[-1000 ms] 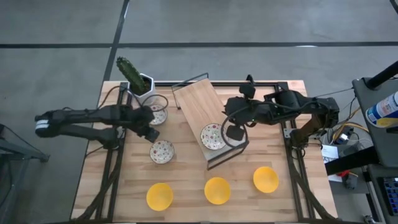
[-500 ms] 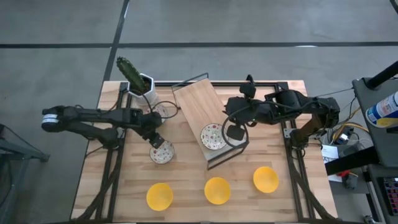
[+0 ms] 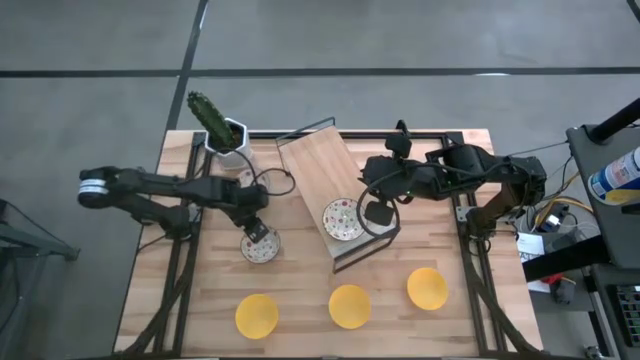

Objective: Pick & Place Mini bowls
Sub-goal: Stack the bottom white patterned bowl on the other white patterned bowl on the shelf

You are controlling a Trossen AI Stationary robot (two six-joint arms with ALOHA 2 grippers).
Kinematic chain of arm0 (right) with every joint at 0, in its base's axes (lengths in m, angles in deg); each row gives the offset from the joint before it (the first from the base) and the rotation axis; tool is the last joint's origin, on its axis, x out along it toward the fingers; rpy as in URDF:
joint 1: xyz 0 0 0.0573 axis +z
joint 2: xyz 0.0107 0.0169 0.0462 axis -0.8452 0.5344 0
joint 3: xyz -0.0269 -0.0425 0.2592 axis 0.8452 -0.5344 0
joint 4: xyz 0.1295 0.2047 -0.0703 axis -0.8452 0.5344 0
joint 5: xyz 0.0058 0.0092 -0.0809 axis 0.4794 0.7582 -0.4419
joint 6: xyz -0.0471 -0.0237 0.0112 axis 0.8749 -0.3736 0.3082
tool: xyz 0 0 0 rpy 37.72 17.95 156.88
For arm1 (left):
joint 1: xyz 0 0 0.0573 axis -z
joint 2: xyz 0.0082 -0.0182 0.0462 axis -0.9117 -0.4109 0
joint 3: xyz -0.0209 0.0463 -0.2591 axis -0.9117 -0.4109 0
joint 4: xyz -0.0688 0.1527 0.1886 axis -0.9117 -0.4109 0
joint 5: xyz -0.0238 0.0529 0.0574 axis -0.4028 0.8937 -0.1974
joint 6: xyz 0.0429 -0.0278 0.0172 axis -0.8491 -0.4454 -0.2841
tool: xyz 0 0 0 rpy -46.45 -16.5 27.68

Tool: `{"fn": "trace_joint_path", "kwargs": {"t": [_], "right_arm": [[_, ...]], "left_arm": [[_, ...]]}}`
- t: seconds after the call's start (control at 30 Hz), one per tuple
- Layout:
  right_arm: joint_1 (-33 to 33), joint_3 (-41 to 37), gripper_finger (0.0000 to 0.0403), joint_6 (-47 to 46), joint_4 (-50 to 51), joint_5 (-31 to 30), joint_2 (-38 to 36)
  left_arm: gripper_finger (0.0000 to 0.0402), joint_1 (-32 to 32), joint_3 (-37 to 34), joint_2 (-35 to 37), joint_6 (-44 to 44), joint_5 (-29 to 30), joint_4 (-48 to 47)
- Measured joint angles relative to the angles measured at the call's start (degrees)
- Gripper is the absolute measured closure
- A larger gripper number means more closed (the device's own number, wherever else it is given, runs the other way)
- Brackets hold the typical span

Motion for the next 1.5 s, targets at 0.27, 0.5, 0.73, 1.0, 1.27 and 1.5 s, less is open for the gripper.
{"fn": "trace_joint_path", "kwargs": {"t": [0.27, 0.5, 0.73, 1.0, 1.27, 1.5], "right_arm": [[0.0, 0.0, 0.0335, 0.8, 0.0, -0.1, 0.0], [0.0, 0.0, 0.0335, 0.8, 0.0, -0.1, 0.0], [0.0, 0.0, 0.0335, 1.2, 0.0, -0.1, 0.0], [0.0, 0.0, 0.0335, -5.7, -0.7, 0.0, 0.0], [0.0, 0.0, 0.0335, -7.2, -0.7, 0.3, 0.0], [0.0, 0.0, 0.0335, -8.2, -0.7, 0.1, -0.4]], "left_arm": [[0.0315, 0.0, 0.0, -4.4, -0.2, -0.7, 0.0], [0.039, 0.0, 0.0, -5.6, -1.0, -3.9, 1.4], [0.0397, -0.1, 0.3, -4.8, 0.4, -7.1, 0.7], [0.0399, -0.1, 3.1, 1.5, 6.9, -13.1, -2.2], [0.04, -0.1, 12.7, 7.8, 14.5, -13.0, -4.6], [0.04, -0.1, 24.6, 6.0, 15.5, -9.9, -5.0]]}}
